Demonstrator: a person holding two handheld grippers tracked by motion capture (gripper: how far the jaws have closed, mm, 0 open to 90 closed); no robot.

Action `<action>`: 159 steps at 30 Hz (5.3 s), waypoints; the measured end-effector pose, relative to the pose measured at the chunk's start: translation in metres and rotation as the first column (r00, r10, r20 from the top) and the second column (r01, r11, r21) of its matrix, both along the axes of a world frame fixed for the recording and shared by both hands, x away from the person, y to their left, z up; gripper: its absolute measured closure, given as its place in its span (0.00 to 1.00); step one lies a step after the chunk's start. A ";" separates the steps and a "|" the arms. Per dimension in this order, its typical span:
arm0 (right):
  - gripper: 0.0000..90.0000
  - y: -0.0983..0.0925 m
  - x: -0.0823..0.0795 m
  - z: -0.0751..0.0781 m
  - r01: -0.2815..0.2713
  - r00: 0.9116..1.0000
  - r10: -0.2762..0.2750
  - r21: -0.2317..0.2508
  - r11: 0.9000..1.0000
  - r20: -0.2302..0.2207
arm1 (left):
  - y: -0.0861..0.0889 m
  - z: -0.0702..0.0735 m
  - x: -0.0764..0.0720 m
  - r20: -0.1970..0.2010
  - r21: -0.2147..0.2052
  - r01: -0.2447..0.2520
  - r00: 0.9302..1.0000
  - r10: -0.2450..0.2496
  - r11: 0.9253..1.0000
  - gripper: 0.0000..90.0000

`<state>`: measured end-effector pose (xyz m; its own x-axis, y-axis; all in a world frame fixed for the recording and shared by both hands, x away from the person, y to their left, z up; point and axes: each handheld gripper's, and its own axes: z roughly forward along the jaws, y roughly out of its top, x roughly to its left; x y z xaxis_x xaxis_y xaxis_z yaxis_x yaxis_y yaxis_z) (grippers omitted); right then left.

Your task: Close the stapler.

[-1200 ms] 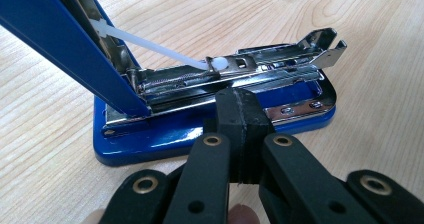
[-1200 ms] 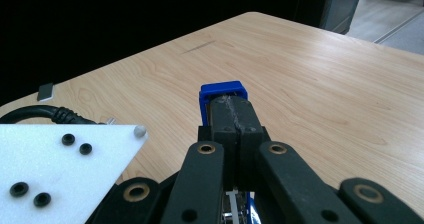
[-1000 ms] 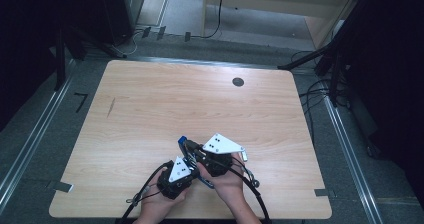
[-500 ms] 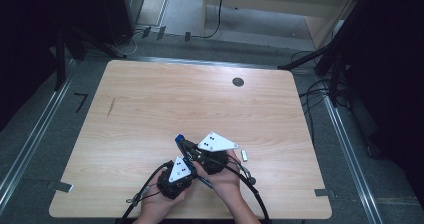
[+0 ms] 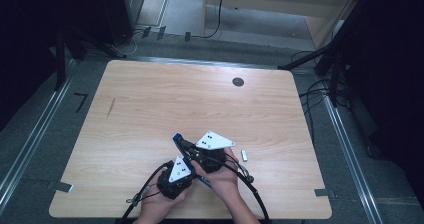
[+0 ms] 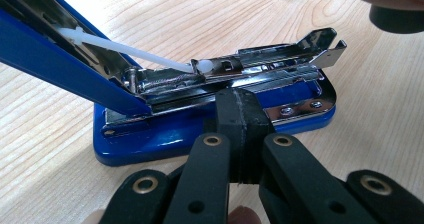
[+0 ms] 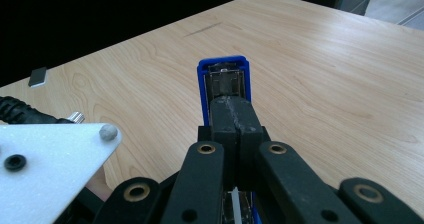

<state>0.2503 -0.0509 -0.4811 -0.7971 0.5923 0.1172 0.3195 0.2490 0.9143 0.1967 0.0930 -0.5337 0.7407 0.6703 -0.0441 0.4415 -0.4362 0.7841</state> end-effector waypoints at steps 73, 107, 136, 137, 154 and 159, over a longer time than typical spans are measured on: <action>1.00 0.032 0.026 -0.024 -0.028 0.986 -0.001 -0.168 0.985 -0.169 | 0.001 0.000 0.000 -0.008 -0.003 0.001 1.000 -0.001 1.000 1.00; 1.00 -0.088 0.018 -0.011 0.213 0.969 -0.223 -0.095 0.972 -0.111 | 0.001 0.000 0.000 -0.008 -0.002 0.002 1.000 -0.002 1.000 1.00; 0.94 -0.148 -0.002 -0.053 0.359 0.913 -0.379 -0.142 0.922 -0.151 | 0.001 0.000 0.001 -0.010 -0.007 0.002 1.000 -0.002 1.000 1.00; 0.93 -0.149 -0.002 -0.054 0.363 0.911 -0.383 -0.142 0.921 -0.153 | 0.001 0.000 0.001 -0.011 -0.007 0.003 1.000 -0.003 1.000 1.00; 0.75 -0.149 -0.007 -0.060 0.402 0.891 -0.428 -0.171 0.899 -0.154 | 0.001 0.000 0.001 -0.013 -0.010 0.005 1.000 -0.005 1.000 1.00; 0.74 -0.145 -0.008 -0.063 0.386 0.896 -0.416 -0.195 0.902 -0.155 | 0.001 0.000 0.001 -0.015 -0.012 0.004 1.000 -0.004 1.000 1.00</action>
